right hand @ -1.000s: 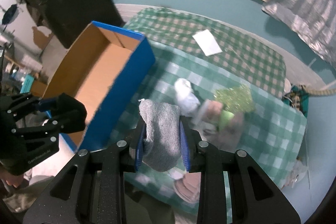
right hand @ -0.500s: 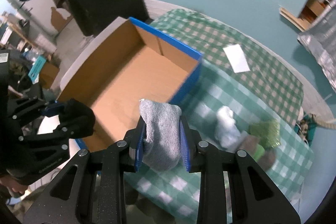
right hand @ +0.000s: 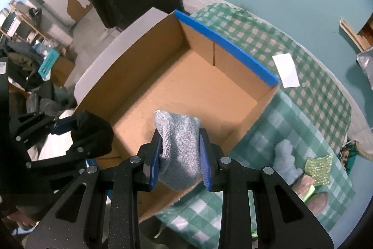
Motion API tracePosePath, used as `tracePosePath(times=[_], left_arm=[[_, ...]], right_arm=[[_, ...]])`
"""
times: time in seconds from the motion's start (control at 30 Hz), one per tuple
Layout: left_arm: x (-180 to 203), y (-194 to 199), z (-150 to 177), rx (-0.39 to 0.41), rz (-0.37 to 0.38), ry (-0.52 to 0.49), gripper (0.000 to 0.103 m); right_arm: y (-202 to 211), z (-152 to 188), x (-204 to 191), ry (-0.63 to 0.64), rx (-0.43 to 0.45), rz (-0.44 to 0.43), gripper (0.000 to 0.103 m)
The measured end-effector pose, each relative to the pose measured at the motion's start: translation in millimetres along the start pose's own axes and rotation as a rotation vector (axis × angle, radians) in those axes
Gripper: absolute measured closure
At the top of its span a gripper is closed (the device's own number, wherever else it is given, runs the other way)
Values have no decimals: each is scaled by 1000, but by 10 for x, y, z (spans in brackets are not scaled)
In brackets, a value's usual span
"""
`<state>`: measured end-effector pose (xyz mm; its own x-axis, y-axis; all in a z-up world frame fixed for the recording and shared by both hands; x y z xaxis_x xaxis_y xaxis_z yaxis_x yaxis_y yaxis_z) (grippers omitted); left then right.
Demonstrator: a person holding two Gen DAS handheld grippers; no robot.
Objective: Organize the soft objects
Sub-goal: 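Carry both socks over the cardboard box and open both grippers to drop them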
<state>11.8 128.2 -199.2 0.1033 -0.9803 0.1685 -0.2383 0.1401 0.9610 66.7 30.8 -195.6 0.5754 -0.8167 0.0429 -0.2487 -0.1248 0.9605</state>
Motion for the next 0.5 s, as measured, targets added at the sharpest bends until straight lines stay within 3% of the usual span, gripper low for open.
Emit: tracePosePath(times=[0.37, 0.5], left_arm=[[-124, -68, 0, -18, -2, 23, 61], [-141, -30, -15, -6, 3, 25, 51]], right_arm=[[-130, -74, -103, -29, -21, 11, 70], [-115, -90, -100, -36, -15, 17, 53]])
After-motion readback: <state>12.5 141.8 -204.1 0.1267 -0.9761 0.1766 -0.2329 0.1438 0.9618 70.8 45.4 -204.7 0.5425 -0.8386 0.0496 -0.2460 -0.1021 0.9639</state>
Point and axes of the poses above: each gripper's, at about its wrist camera, not at the fingertips, and y roughly against the way its jaws point, x to its right, z to its underside, the point moved 6 cm from there along -y, roughly the way its jaws point, and after that the axes turned 14 degrees about z, right-handed, at the moved point
